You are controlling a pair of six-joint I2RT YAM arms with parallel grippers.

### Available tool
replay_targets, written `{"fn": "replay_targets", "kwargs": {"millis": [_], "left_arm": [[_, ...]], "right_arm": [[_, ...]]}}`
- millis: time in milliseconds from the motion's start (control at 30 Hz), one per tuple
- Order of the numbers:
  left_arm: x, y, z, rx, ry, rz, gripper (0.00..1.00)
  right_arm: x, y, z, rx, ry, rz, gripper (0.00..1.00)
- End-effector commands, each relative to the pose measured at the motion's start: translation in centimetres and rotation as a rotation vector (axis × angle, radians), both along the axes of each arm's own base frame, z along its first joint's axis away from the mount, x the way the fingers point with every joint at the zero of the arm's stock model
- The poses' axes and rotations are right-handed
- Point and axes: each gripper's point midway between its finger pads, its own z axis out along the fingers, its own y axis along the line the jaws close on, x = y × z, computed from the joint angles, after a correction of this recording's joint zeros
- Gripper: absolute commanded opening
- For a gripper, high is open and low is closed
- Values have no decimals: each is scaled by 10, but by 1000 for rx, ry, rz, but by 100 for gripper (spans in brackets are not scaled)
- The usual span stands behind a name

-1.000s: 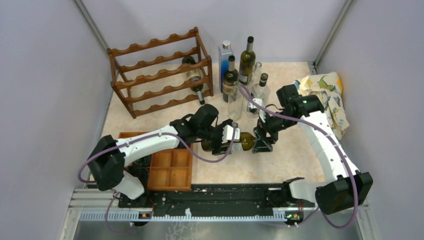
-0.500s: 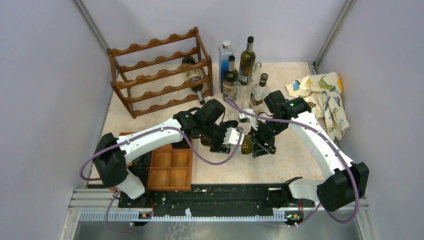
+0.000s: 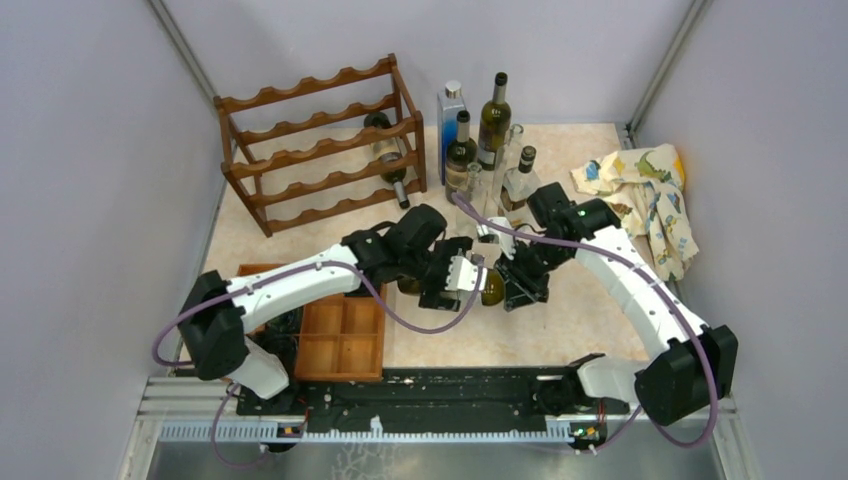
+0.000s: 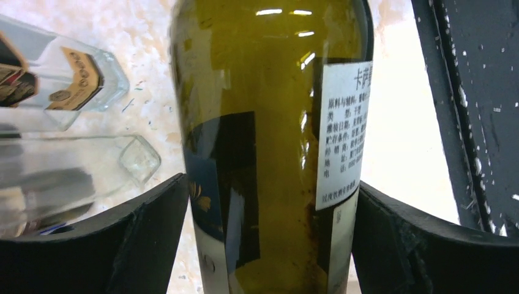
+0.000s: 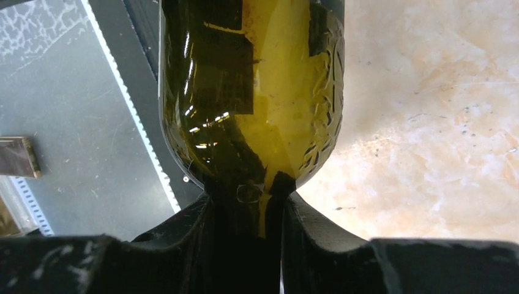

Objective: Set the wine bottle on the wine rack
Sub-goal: Pick up the wine bottle from the center of the board.

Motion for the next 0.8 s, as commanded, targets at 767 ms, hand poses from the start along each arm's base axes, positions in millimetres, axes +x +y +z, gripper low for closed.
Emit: {"fn": "replay_targets", "kwargs": {"millis": [767], "left_arm": [[-16, 115, 235, -981, 168, 747, 99]], "right_arm": [[33, 51, 68, 418, -457, -59, 0]]}}
